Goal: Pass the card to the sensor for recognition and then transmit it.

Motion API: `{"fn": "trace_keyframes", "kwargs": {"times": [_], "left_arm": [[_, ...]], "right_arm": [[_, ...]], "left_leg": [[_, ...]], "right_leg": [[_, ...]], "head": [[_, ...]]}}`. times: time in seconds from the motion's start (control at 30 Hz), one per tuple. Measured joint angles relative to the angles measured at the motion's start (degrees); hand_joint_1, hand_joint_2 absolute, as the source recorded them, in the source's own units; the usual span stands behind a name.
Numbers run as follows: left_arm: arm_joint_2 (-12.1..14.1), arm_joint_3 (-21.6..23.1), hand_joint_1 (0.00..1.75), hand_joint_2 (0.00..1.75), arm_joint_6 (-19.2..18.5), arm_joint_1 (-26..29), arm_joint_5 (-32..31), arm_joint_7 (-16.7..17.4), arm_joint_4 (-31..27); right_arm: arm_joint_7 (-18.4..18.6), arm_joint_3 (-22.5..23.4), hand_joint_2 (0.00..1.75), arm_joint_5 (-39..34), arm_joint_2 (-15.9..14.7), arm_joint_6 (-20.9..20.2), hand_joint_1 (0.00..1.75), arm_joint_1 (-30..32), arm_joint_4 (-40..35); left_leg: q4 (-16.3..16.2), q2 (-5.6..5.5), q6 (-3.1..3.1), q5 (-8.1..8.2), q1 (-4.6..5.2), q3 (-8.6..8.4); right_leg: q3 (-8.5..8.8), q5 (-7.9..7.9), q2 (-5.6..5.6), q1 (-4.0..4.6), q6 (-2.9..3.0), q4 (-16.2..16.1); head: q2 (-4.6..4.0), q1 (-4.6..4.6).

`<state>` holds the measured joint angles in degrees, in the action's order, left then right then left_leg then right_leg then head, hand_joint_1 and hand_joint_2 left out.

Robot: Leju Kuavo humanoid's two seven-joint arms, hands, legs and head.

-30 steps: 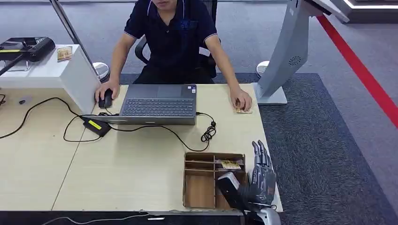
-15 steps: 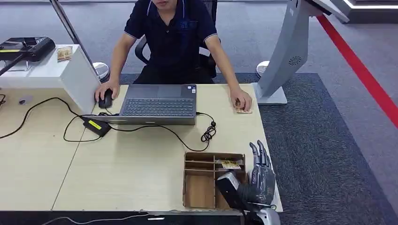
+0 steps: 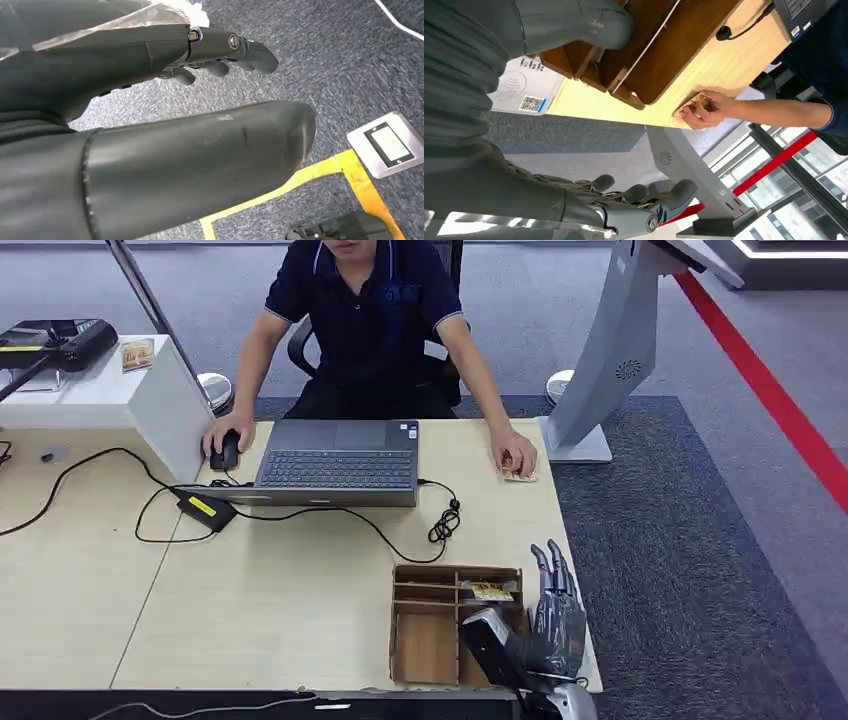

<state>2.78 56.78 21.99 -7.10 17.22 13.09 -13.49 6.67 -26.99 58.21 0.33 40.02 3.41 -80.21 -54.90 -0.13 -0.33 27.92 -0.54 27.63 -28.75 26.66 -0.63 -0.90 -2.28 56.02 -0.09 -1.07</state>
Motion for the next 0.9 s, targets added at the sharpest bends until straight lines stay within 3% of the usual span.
{"fn": "trace_keyframes", "kwargs": {"times": [0.43,0.9], "left_arm": [[0.0,0.0,0.0,0.0,0.0,0.0,0.0,0.0,0.0],[0.0,0.0,0.0,0.0,0.07,0.0,0.11,0.0,0.0]], "right_arm": [[-0.02,0.0,1.75,-0.81,0.02,0.0,0.33,-0.01,0.02],[-0.02,0.0,1.75,-0.94,0.02,0.0,0.49,-0.01,0.48]], "left_leg": [[0.0,0.0,0.0,0.0,0.0,0.0],[0.0,0.0,0.0,0.0,0.0,0.01]], "right_leg": [[0.0,0.0,0.0,0.0,0.0,0.0],[0.0,0.0,0.0,0.0,0.0,0.0]], "head": [[0.0,0.0],[0.0,0.0]]}}
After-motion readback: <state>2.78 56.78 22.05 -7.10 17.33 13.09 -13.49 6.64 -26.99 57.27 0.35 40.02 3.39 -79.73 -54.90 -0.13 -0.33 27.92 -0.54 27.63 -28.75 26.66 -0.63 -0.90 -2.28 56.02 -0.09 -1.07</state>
